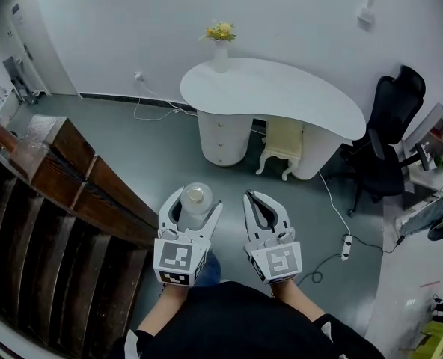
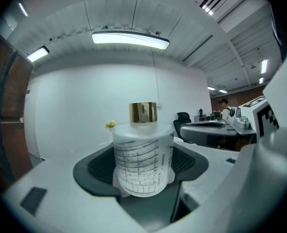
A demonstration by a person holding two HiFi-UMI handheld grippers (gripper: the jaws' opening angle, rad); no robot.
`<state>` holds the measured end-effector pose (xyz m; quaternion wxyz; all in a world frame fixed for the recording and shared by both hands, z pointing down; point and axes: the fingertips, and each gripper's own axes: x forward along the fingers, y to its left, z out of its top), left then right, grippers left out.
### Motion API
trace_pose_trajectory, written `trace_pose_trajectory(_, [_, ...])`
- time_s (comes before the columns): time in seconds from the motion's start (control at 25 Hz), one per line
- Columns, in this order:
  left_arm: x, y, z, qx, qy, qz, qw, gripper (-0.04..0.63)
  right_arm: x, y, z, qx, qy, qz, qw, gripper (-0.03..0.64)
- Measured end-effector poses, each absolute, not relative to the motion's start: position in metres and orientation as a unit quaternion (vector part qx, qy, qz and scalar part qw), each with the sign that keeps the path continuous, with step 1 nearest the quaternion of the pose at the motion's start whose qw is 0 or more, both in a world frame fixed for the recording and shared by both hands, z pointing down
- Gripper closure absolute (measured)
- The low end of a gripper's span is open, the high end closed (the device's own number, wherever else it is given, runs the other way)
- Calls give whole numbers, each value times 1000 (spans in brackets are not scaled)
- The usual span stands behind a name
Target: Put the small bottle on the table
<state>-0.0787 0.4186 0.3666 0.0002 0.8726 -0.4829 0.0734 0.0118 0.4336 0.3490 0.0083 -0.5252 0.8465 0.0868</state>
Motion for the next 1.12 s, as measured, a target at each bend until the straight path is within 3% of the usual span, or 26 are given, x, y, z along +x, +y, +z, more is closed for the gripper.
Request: trace_pose_trajectory(1.12, [-64, 145, 389, 897, -436, 80, -1, 262, 25, 158, 367, -572, 817, 77, -6, 594])
